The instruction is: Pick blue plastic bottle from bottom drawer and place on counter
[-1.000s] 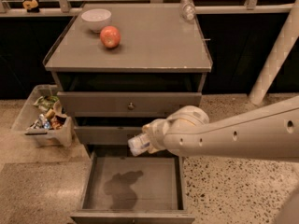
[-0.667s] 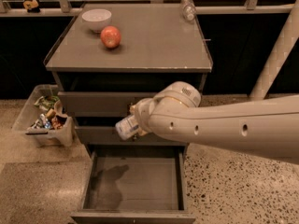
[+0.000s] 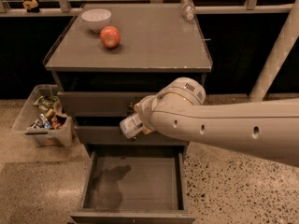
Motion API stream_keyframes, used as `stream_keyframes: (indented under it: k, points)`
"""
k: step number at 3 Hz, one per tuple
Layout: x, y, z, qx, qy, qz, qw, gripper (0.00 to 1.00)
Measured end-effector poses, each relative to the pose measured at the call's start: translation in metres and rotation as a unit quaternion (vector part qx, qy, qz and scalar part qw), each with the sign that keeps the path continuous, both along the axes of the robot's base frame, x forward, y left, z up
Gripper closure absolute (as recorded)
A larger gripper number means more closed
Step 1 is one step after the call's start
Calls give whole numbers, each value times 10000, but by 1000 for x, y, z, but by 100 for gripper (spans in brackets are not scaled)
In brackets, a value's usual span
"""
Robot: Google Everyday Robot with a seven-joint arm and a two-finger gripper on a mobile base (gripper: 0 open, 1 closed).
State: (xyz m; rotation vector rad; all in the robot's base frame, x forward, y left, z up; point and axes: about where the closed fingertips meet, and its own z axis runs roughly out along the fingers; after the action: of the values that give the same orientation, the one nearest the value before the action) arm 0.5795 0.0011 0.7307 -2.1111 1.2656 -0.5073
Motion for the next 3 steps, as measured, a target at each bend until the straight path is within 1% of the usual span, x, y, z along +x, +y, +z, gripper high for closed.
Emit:
stream_keyframes:
  k: [1, 2, 3]
  points:
    - [11, -18, 25, 20, -116, -134, 9998, 100]
    - [55, -64, 145, -114, -780, -273, 9965, 100]
    - [53, -67, 136, -65, -682, -344, 9971, 100]
